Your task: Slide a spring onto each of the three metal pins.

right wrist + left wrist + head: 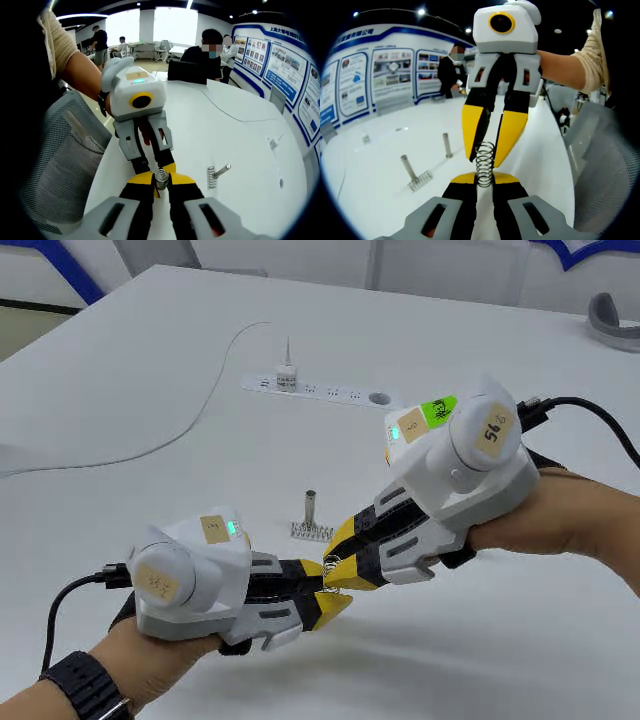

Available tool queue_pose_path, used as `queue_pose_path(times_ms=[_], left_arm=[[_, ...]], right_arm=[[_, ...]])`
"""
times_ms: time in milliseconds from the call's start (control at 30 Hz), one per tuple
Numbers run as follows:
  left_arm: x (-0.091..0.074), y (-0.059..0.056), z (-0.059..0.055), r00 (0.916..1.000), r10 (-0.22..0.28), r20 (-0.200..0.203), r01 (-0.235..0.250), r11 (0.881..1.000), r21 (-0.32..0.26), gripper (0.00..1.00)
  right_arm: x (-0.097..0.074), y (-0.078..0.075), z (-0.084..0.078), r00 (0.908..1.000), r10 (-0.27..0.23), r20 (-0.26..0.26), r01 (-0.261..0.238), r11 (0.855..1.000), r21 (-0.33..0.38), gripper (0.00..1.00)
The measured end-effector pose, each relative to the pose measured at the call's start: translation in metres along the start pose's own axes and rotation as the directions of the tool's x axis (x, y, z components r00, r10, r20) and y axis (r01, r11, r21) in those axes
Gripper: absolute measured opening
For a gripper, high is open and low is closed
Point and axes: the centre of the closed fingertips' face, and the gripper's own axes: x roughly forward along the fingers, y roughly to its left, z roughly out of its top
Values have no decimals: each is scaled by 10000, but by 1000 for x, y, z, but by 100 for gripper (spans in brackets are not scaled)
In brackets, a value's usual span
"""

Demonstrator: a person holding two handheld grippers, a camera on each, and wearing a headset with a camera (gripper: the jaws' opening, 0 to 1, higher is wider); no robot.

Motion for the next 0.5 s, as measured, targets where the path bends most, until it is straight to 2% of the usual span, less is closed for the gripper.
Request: queue_pose_path(times_ms=[267, 500], left_arm=[[2, 1, 1, 10000, 85, -27, -85, 9999, 100, 11], [0, 5, 4, 9996, 267, 131, -268, 9996, 75, 11]], right_arm=[[1, -2, 0, 9998, -176, 95, 174, 9997, 173, 12], [-2, -8, -2, 9989, -444, 130, 440, 9985, 320, 12]])
